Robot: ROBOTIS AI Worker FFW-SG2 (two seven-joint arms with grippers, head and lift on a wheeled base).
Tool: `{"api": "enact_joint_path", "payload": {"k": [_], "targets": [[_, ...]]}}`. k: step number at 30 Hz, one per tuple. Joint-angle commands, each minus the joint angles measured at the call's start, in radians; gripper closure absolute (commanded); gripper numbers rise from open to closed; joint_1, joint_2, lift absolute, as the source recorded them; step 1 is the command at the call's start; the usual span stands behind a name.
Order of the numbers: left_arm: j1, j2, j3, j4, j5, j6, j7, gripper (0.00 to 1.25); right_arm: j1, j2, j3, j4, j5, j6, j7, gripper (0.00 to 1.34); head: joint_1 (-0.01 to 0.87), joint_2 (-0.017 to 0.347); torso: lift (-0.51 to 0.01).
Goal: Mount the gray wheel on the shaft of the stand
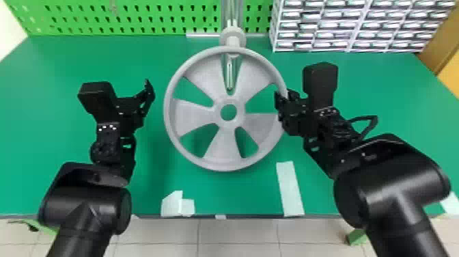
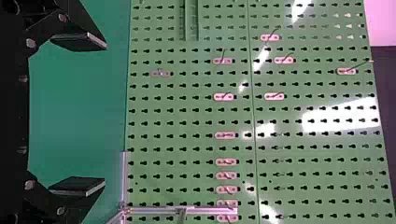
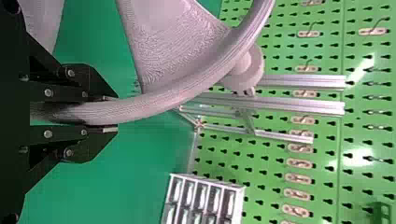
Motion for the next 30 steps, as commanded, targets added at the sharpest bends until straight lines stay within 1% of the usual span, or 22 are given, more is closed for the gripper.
{"api": "enact_joint_path", "payload": {"k": [1, 5, 14, 20, 30], "targets": [[0.004, 0.0, -0.001, -0.008, 0.0, 0.007, 0.005, 0.25, 0.0, 0.0, -0.004, 0.003, 0.006, -0.027, 0.001, 1.18, 0.865, 0.052, -0.101], [0.015, 0.0, -0.004, -0.023, -0.001, 0.019, 0.01, 0.25, 0.005, -0.001, -0.006, 0.012, 0.012, -0.072, 0.001, 1.18, 0.865, 0.052, -0.101], [0.041, 0.0, -0.007, -0.08, -0.003, 0.051, 0.01, 0.25, 0.01, 0.006, -0.021, 0.053, 0.021, -0.196, 0.001, 1.18, 0.865, 0.052, -0.101], [0.069, 0.0, -0.021, -0.137, -0.006, 0.081, 0.015, 0.25, 0.01, 0.009, -0.023, 0.081, 0.029, -0.254, 0.001, 1.18, 0.865, 0.052, -0.101], [0.135, 0.0, -0.058, -0.247, 0.009, 0.11, 0.053, 0.25, 0.003, 0.017, -0.034, 0.11, 0.044, -0.313, 0.001, 1.18, 0.865, 0.052, -0.101]]}}
